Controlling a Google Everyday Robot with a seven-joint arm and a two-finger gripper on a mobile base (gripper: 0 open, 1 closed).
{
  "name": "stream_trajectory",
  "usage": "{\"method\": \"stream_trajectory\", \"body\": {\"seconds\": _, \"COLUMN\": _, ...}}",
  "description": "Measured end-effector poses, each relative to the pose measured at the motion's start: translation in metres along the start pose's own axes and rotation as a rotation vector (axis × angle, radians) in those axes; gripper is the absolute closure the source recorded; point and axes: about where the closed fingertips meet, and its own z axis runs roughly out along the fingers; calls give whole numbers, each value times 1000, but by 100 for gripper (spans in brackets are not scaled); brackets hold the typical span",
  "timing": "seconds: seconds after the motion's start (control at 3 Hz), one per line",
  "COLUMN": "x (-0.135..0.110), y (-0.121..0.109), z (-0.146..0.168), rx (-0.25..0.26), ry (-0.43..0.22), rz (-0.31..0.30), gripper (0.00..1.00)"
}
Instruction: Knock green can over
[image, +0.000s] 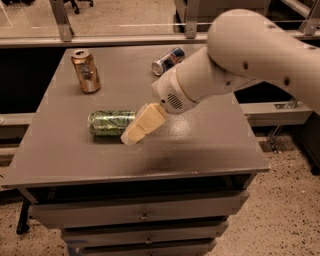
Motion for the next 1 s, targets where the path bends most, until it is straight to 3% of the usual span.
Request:
{"method": "stream_trajectory", "body": {"seconds": 0.33, "x": 2, "y": -18, "z": -37, "rx": 32, "ry": -178, "rz": 22, "gripper": 0}}
{"method": "stream_trajectory", "body": {"seconds": 0.67, "x": 9, "y": -22, "z": -81, "rx": 49, "ry": -336, "rz": 45, "gripper": 0}}
{"method": "stream_trajectory", "body": {"seconds": 1.0, "x": 8, "y": -22, "z": -99, "rx": 64, "ry": -389, "rz": 71, "gripper": 0}}
